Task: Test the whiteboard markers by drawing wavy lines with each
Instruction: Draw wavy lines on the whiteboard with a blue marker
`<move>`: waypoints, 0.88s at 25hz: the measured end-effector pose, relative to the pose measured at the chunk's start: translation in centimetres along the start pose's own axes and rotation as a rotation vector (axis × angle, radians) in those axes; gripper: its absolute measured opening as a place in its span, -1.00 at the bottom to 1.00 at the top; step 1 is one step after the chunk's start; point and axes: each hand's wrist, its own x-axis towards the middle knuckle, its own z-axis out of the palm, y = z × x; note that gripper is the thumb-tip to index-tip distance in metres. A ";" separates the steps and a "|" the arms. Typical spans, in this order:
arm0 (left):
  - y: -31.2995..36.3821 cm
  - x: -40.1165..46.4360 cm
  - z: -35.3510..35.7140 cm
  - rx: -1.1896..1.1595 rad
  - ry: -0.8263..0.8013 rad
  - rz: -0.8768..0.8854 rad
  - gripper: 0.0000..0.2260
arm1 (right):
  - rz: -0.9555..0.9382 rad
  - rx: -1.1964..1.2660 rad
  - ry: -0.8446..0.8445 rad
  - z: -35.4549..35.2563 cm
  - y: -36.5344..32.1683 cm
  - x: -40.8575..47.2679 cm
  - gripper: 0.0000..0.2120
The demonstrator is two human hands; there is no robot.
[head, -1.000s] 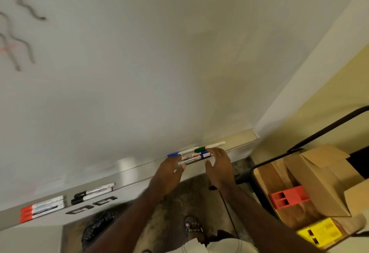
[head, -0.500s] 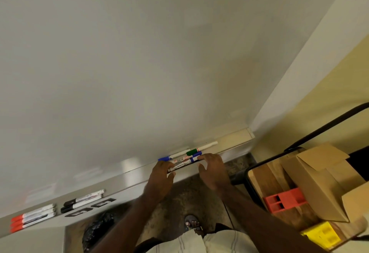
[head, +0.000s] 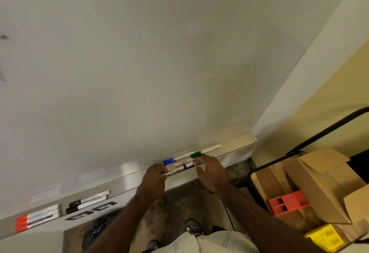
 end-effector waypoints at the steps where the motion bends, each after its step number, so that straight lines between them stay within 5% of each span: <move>1: -0.1 -0.3 -0.4 -0.030 0.016 0.018 -0.84 | -0.024 -0.009 0.007 0.0 -0.3 0.0 -0.68; 8: 1.4 -4.1 -5.2 -0.187 0.167 0.166 -0.91 | -0.167 -0.129 -0.087 0.3 -5.4 -0.8 -0.55; 14: 3.5 -6.8 -9.5 -0.229 0.221 0.312 -0.85 | -0.188 -0.086 0.004 0.8 -10.3 -2.0 -0.72; 20: 4.8 -8.0 -11.1 -0.304 0.150 0.358 -0.76 | -0.009 0.435 -0.012 -0.5 -12.3 -3.6 -0.98; 22: 5.0 -8.4 -11.0 -0.265 0.105 0.368 -0.73 | 0.047 0.591 -0.047 -1.7 -13.5 -4.0 -0.94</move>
